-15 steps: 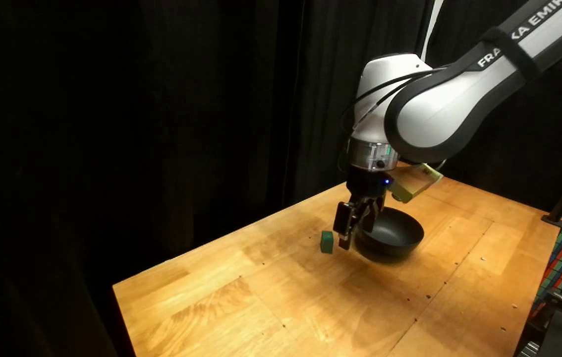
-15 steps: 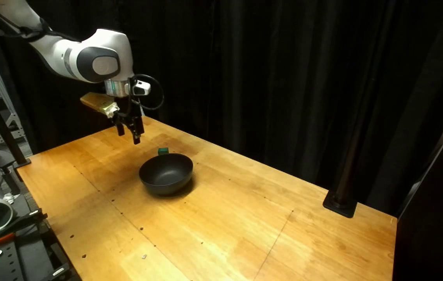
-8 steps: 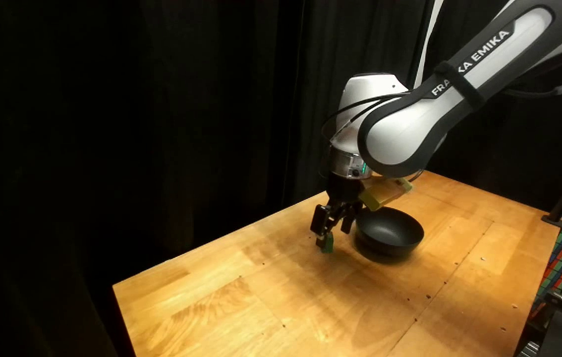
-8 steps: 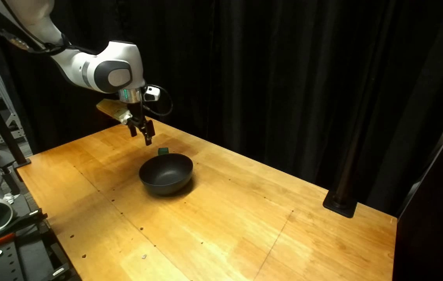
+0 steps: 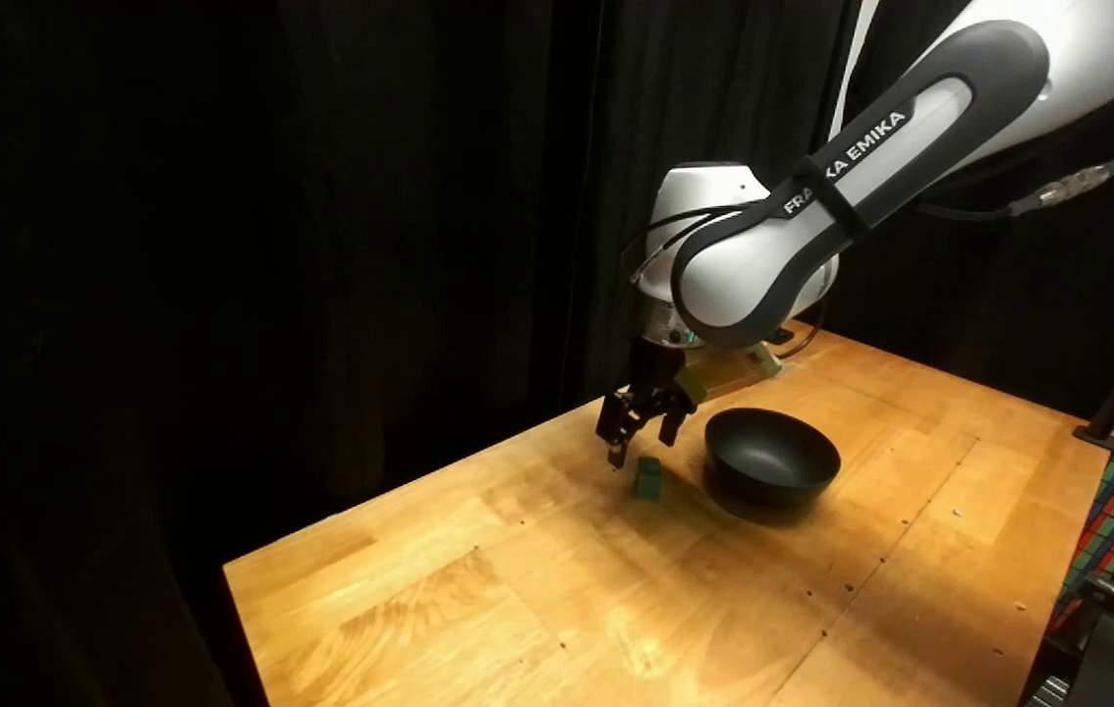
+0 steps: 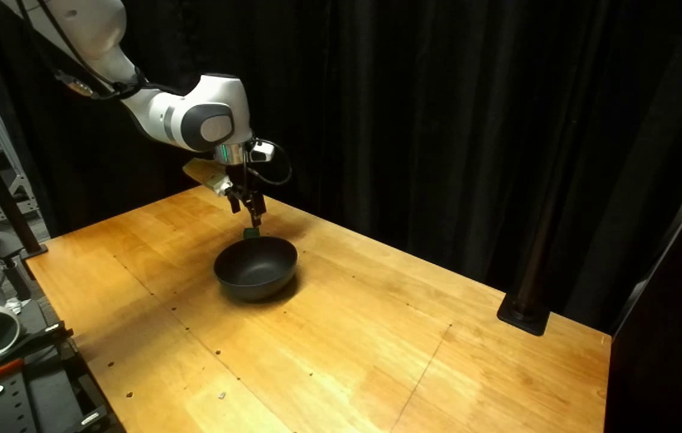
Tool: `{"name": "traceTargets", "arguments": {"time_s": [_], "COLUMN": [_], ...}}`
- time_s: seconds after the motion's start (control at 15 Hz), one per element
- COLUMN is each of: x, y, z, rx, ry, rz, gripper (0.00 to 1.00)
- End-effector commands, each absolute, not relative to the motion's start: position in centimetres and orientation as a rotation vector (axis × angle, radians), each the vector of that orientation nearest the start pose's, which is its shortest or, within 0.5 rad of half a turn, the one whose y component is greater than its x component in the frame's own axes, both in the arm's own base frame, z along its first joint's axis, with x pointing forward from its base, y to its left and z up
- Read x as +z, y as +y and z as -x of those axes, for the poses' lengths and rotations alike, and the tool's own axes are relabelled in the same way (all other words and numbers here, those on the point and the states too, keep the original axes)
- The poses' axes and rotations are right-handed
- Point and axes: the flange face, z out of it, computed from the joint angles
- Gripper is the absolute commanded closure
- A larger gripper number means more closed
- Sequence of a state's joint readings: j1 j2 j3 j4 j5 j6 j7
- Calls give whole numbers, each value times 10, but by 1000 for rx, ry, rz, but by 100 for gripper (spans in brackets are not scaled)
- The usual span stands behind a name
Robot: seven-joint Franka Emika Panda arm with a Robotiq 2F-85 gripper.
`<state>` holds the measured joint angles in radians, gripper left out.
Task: Put the green block in the black bowl
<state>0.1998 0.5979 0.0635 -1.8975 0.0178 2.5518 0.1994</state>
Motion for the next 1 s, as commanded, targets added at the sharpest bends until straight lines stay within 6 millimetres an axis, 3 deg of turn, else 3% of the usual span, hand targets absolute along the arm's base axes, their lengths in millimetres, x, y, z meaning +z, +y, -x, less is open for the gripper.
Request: {"name": "traceTargets", "arguments": {"time_s": [0.0, 0.33, 0.4, 0.47, 0.93], "x": [178, 164, 161, 160, 163], "y": [158, 151, 149, 149, 147], "z": [-637, -643, -642, -643, -632], "rx": [-24, 81, 104, 116, 225], "ry": [8, 42, 44, 47, 42], "rz": [3088, 3088, 3090, 3090, 3040], "gripper": [0, 0, 25, 26, 81]}}
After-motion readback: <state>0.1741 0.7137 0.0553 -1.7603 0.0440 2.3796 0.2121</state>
